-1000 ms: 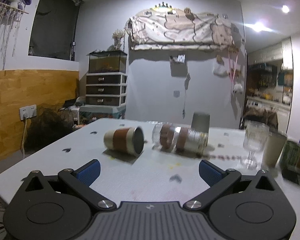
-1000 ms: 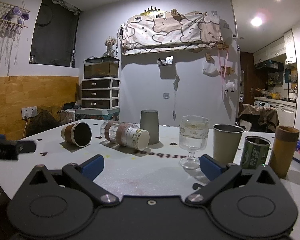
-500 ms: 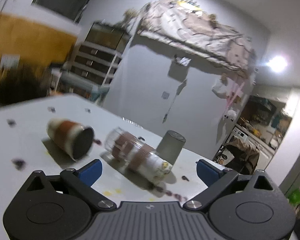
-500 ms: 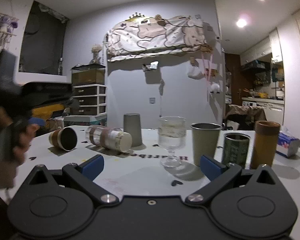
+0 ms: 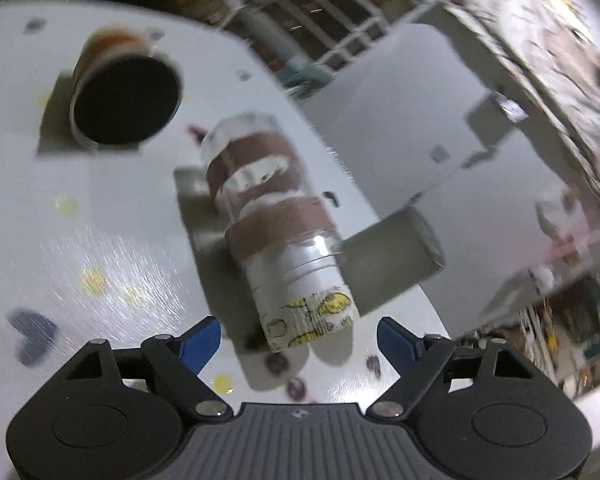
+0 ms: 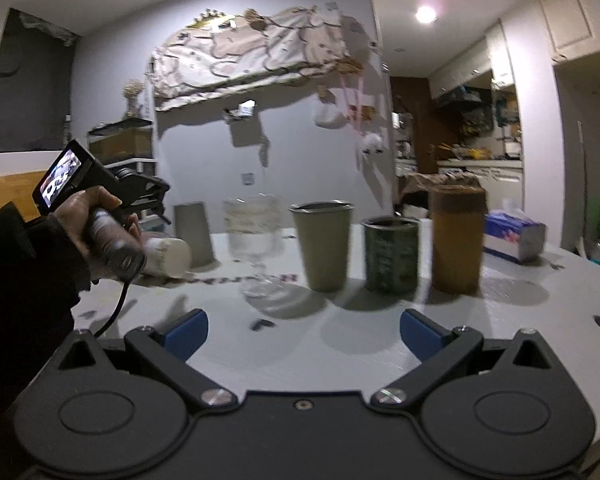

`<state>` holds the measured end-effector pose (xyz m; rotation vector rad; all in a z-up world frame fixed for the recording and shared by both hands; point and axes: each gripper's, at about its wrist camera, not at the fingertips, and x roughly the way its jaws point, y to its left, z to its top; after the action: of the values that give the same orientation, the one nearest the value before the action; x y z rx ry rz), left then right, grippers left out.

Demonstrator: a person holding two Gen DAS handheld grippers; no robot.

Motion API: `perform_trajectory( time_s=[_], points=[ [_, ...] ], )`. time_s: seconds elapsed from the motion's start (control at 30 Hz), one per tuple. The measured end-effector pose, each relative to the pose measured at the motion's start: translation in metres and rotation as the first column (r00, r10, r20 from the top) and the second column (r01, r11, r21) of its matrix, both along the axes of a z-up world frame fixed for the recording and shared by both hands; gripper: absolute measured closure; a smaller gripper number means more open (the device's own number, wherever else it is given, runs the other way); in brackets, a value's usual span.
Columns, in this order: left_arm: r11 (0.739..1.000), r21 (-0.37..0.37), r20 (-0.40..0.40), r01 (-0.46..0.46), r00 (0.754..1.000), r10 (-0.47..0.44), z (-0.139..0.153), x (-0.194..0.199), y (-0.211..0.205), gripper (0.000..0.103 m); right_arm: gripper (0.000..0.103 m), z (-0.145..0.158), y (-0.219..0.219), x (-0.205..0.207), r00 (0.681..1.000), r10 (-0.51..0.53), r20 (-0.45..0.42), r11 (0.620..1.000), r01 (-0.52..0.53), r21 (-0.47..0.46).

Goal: Flip cup upright
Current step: 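Reach the left gripper to the white patterned paper cup and grasp its base, then lift the white cup with the left gripper and tilt it toward the right gripper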

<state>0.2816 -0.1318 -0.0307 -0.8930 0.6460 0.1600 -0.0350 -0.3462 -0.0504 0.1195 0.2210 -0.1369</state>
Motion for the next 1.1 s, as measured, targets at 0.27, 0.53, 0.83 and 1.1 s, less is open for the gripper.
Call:
perform_trajectory(
  time_s=[0.27, 0.53, 0.83, 1.1],
  points=[
    [0.981, -0.130, -0.025, -0.143, 0.990, 0.141, -0.016, 0.020, 0.005, 0.018, 0.000, -0.017, -0.029, 0.010, 0.998, -0.046, -0.037, 0.998, 0.047, 0.029],
    [0.979, -0.171, -0.016, -0.111, 0.994, 0.110, -0.019, 0.029, 0.012, 0.035, 0.000, -0.025, -0.032, 0.021, 0.997, -0.042, -0.071, 0.998, 0.045, 0.040],
    [0.969, -0.242, -0.054, 0.057, 0.996, -0.072, -0.020, 0.017, 0.021, 0.040, 0.000, -0.021, -0.026, 0.022, 0.997, -0.034, -0.071, 0.999, 0.037, 0.033],
    [0.927, -0.146, -0.061, 0.346, 0.932, -0.358, -0.017, -0.033, 0.024, 0.040, 0.000, -0.010, -0.013, 0.014, 0.999, -0.016, -0.041, 1.000, 0.016, 0.008]
  ],
)
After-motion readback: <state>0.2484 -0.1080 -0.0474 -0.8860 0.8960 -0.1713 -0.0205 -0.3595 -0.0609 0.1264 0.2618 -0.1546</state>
